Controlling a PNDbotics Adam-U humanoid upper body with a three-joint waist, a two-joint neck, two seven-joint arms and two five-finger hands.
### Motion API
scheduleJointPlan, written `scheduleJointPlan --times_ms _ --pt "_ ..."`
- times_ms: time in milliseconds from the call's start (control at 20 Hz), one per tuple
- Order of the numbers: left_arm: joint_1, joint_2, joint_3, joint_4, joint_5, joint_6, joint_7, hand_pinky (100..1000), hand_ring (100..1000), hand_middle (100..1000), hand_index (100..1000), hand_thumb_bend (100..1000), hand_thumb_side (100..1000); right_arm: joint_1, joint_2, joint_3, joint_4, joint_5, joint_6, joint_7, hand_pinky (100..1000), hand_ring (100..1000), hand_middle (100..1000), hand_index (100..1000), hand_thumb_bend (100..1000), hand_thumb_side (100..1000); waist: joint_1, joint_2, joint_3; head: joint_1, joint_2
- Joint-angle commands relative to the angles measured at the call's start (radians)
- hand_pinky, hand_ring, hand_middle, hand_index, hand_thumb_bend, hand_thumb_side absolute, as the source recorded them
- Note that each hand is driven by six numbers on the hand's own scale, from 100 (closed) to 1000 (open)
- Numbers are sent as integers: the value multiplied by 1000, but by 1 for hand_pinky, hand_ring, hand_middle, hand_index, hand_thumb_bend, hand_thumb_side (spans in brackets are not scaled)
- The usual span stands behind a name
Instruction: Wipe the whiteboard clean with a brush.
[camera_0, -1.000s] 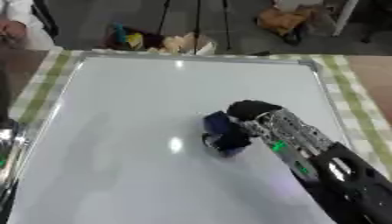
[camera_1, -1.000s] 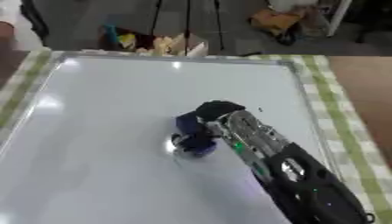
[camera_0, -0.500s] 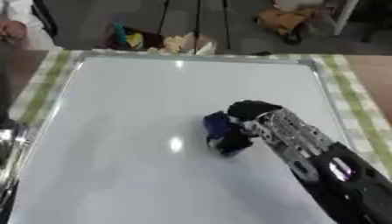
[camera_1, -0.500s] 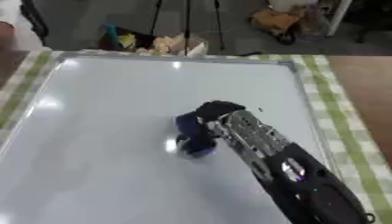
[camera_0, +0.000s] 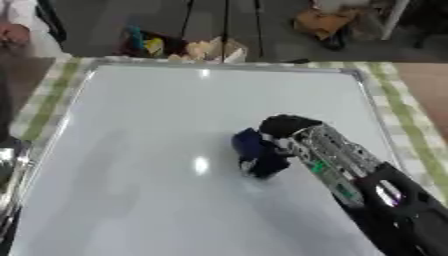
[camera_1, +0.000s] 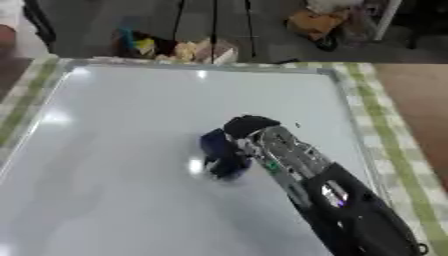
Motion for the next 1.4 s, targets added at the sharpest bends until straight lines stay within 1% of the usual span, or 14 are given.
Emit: scheduleJointPlan --times_ms 50,350,700,1400 --pt "-16 7 -1 -17 1 -1 1 835 915 880 924 259 1000 -5 -12 3 6 5 4 6 414 655 575 152 100 767 5 -15 0 -4 -8" --pt "-17 7 -2 -17 3 -2 -1 835 916 881 924 255 1000 -4 -15 4 3 8 11 -2 387 623 545 149 100 710 5 -15 -1 -3 -9" --pt "-19 7 -2 -17 4 -3 -4 835 916 881 924 253 1000 -5 -25 4 -9 18 16 -19 358 593 516 146 100 674 7 -16 -4 -3 -10" --pt "-18 10 -3 -17 3 -2 -10 834 917 882 925 250 1000 -14 -65 -13 -50 17 33 -31 340 573 500 143 100 668 10 -18 -12 1 -11"
